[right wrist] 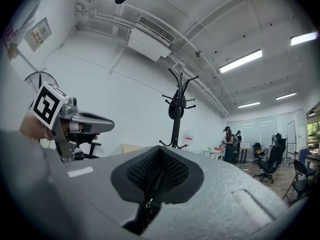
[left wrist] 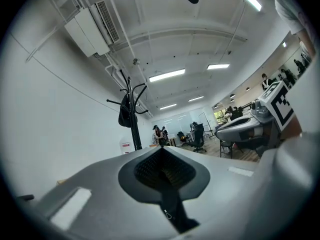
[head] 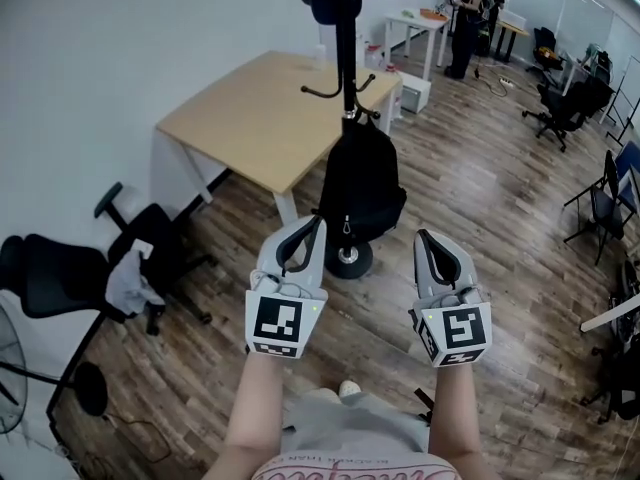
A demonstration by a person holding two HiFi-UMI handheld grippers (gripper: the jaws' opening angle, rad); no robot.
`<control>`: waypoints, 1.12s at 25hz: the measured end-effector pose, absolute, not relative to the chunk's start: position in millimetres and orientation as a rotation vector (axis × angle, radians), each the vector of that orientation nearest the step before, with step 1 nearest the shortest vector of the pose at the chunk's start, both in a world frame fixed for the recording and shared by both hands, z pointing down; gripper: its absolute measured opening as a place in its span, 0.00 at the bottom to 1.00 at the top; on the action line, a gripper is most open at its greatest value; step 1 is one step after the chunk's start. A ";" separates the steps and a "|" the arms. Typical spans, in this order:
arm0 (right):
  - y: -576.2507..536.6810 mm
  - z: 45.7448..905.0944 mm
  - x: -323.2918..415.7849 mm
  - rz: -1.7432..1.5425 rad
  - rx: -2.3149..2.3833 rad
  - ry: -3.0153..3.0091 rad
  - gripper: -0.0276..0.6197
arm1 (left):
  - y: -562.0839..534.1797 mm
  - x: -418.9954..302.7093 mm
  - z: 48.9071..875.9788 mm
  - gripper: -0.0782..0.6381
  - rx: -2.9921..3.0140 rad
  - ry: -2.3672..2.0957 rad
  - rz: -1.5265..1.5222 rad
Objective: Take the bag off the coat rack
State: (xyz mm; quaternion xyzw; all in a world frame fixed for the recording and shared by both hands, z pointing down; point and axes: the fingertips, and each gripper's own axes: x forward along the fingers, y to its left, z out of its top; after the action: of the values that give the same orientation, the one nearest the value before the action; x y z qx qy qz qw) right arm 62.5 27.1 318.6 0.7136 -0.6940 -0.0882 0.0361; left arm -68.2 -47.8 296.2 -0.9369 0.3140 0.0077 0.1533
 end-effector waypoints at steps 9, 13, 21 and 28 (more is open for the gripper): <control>-4.7 322.1 91.8 -0.268 2.198 -2.121 0.05 | -85.3 -41.6 293.6 0.13 -2.704 0.912 0.035; -24.6 317.9 115.7 -0.268 2.253 -2.093 0.05 | -107.8 -23.8 292.6 0.13 -2.713 0.898 0.043; -80.0 308.9 153.9 -0.306 2.233 -2.186 0.05 | -174.2 13.5 298.3 0.13 -2.745 0.935 0.062; -142.5 312.1 187.3 -0.272 2.190 -2.197 0.05 | -236.0 38.3 308.2 0.13 -2.785 0.996 0.080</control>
State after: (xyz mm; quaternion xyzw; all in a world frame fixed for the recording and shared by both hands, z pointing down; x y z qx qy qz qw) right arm 187.3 -142.5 312.1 0.7032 -0.7055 -0.0872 0.0139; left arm 38.3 -236.0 308.2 -0.9373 0.3354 0.0271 0.0913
